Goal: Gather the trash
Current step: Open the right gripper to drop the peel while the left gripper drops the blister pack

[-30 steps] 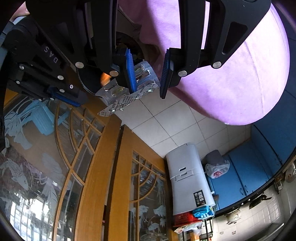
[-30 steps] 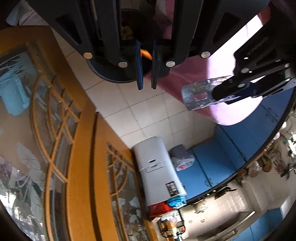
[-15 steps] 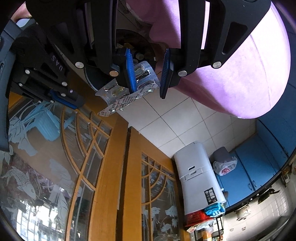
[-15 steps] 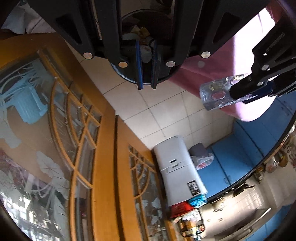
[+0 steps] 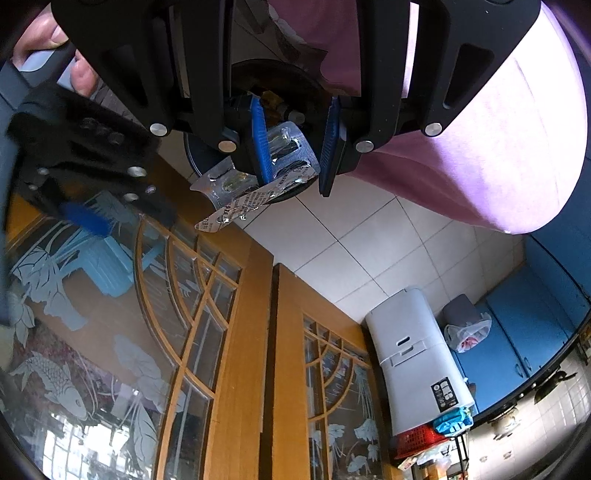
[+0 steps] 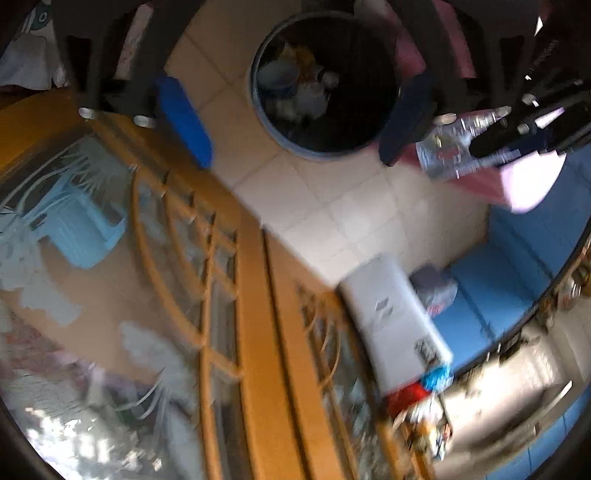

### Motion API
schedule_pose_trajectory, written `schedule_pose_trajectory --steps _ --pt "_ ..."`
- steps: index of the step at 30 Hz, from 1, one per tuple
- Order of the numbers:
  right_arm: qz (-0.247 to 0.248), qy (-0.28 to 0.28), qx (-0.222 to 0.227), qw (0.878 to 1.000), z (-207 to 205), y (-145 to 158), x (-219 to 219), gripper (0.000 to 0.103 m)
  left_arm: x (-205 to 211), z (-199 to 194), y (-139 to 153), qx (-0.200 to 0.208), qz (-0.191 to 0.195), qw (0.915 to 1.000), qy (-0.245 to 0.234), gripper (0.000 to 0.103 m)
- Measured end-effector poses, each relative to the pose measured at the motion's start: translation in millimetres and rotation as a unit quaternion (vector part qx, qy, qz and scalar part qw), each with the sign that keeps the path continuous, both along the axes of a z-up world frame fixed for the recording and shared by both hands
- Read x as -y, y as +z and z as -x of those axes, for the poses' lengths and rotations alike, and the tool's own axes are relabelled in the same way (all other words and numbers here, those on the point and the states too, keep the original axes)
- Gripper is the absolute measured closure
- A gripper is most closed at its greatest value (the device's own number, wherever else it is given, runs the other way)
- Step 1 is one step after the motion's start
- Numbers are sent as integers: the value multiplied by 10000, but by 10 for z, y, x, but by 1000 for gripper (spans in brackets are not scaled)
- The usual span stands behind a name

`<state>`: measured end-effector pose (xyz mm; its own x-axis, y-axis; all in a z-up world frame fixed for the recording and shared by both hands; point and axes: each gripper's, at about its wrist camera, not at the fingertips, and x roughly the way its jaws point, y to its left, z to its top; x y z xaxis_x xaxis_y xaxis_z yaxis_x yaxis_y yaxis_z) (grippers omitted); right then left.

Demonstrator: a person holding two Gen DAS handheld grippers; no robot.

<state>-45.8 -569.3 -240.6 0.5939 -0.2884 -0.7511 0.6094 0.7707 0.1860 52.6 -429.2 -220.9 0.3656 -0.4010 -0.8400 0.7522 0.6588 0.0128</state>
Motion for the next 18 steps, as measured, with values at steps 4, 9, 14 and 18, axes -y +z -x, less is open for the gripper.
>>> schedule_pose_trajectory --steps 4,9,14,18 --pt "-27 0 3 10000 4 23 33 13 38 17 -43 -41 -49 10000 -32 76" --pt "-51 -108 17 9999 44 22 89 13 66 8 -68 -119 -59 9999 -47 75" --pt "-15 -187 4 9998 64 35 118 13 120 20 -82 -175 -95 9998 -96 75" --pt "-7 -217 2 9998 64 46 136 13 139 1 -103 -259 -132 9996 -71 71"
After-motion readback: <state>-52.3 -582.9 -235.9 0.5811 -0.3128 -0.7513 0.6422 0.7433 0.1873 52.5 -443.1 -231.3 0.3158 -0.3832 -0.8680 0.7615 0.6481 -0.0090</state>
